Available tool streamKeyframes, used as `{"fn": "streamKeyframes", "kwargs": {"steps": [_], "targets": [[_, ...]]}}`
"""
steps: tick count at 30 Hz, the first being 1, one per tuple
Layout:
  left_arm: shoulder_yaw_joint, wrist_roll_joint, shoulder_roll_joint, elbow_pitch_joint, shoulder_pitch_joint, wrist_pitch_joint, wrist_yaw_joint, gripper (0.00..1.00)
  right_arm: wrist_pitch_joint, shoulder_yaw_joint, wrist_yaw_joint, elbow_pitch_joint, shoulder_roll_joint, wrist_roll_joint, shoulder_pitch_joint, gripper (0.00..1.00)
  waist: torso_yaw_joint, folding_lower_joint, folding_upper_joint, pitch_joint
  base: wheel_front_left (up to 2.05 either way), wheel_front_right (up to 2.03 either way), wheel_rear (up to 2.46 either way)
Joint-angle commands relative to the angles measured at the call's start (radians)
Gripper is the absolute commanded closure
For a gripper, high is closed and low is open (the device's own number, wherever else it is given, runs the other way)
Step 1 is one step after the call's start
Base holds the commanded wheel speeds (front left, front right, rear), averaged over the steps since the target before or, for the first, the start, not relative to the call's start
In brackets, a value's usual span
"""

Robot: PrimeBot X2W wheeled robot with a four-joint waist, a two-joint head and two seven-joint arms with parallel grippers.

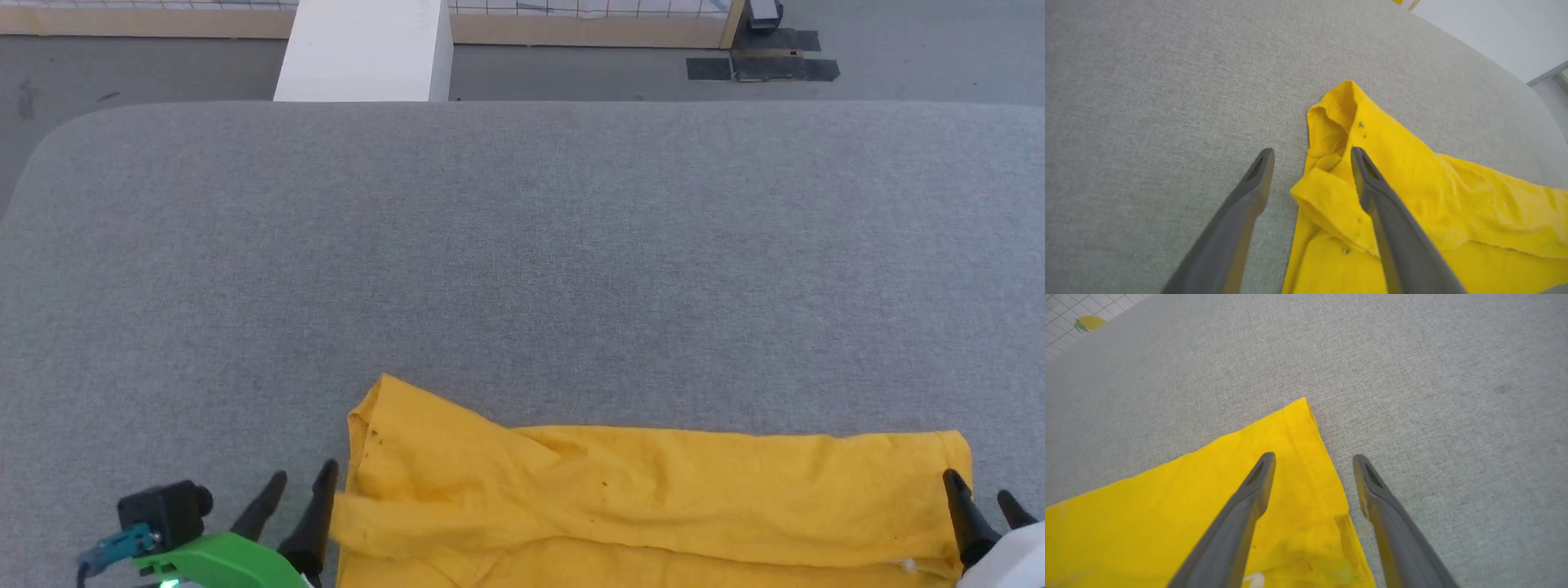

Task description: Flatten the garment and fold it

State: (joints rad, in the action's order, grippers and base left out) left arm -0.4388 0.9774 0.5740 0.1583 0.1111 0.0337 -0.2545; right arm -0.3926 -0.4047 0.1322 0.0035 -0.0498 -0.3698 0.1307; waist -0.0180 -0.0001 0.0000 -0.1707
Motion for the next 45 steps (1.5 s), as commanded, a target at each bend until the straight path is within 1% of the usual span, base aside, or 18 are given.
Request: {"fn": "streamKeyframes", "kwargs": {"steps": [1, 4, 6, 8, 10, 12, 16, 21, 22, 23, 26, 31, 35, 38, 42, 45], "targets": [[0.019, 0.014, -0.011, 0.004, -0.012, 0.024, 0.008, 0.0, -0.006, -0.001, -0.002, -0.018, -0.001, -0.003, -0.017, 0.0, -0.003, 0.0001, 0.0, 0.001, 0.0, 0.0, 0.0], [0.062, 0.032, -0.025, 0.03, 0.0, 0.076, 0.011, 0.0, -0.019, -0.018, -0.002, -0.062, -0.001, -0.003, -0.019, 0.0, -0.007, 0.0001, 0.0, 0.001, 0.0, 0.0, 0.0], [0.096, 0.015, -0.026, 0.049, 0.009, 0.132, -0.004, 0.0, -0.029, -0.035, -0.002, -0.083, -0.001, 0.002, -0.018, 0.0, -0.008, 0.0001, 0.0, 0.0, 0.0, 0.0, 0.0], [0.126, -0.035, -0.026, 0.059, 0.013, 0.18, -0.039, 0.0, -0.043, -0.047, -0.002, -0.091, -0.001, 0.021, -0.011, 0.0, -0.005, 0.0001, 0.0, -0.004, 0.0, 0.0, 0.0], [0.139, -0.115, -0.027, 0.075, 0.01, 0.209, -0.069, 0.0, -0.061, -0.054, -0.002, -0.082, -0.001, 0.038, -0.001, 0.0, 0.002, 0.0001, 0.0, -0.01, 0.0, 0.0, 0.0], [0.147, -0.177, -0.044, 0.089, 0.006, 0.221, -0.083, 0.0, -0.079, -0.053, -0.002, -0.063, -0.001, 0.049, 0.008, 0.0, 0.01, 0.0001, 0.0, -0.016, 0.0, 0.0, 0.0], [0.145, -0.275, -0.081, 0.091, 0.004, 0.227, -0.086, 0.0, -0.092, -0.047, -0.002, -0.016, -0.001, 0.066, 0.015, 0.0, 0.025, 0.0001, 0.0, -0.028, 0.0, 0.0, 0.0], [0.13, -0.327, -0.105, 0.067, -0.006, 0.228, -0.068, 0.0, -0.11, -0.015, -0.002, 0.063, -0.001, 0.061, 0.01, 0.0, 0.04, 0.0001, 0.0, -0.037, 0.0, 0.0, 0.0], [0.131, -0.332, -0.11, 0.064, -0.01, 0.228, -0.064, 0.0, -0.121, -0.013, -0.002, 0.085, -0.001, 0.046, 0.008, 0.63, 0.044, 0.0001, 0.0, -0.038, 0.0, 0.0, 0.0], [0.131, -0.335, -0.113, 0.06, -0.013, 0.228, -0.061, 0.0, -0.134, -0.004, -0.002, 0.098, 0.0, 0.037, 0.007, 1.0, 0.046, 0.0001, 0.0, -0.038, 0.0, 0.0, 0.0], [0.13, -0.344, -0.118, 0.051, -0.02, 0.228, -0.052, 0.0, -0.157, 0.009, -0.002, 0.119, 0.0, 0.001, 0.002, 1.0, 0.051, 0.0001, 0.0, -0.036, 0.0, 0.0, 0.0], [0.127, -0.354, -0.12, 0.045, -0.025, 0.228, -0.051, 0.0, -0.146, -0.02, -0.002, 0.096, 0.0, 0.012, -0.019, 1.0, 0.049, 0.0001, 0.0, -0.024, 0.0, 0.0, 0.0], [0.119, -0.357, -0.123, 0.041, -0.024, 0.227, -0.051, 0.0, -0.131, -0.098, -0.002, 0.059, 0.0, 0.066, -0.048, 1.0, 0.041, 0.0001, 0.0, -0.011, 0.0, 0.0, 0.0], [0.108, -0.356, -0.127, 0.035, -0.023, 0.224, -0.048, 0.0, -0.131, -0.19, -0.002, 0.036, -0.002, 0.122, -0.079, 1.0, 0.034, 0.0001, 0.0, -0.006, 0.0, 0.0, 0.0], [0.093, -0.357, -0.131, 0.029, -0.026, 0.218, -0.044, 0.0, -0.136, -0.293, -0.002, 0.027, -0.032, 0.193, -0.104, 1.0, 0.031, 0.0001, 0.0, -0.003, 0.0, 0.0, 0.0], [0.086, -0.358, -0.134, 0.024, -0.028, 0.215, -0.043, 0.0, -0.144, -0.31, -0.002, 0.014, -0.048, 0.221, -0.104, 1.0, 0.031, 0.0001, 0.0, 0.0, 0.0, 0.0, 0.0]]}}
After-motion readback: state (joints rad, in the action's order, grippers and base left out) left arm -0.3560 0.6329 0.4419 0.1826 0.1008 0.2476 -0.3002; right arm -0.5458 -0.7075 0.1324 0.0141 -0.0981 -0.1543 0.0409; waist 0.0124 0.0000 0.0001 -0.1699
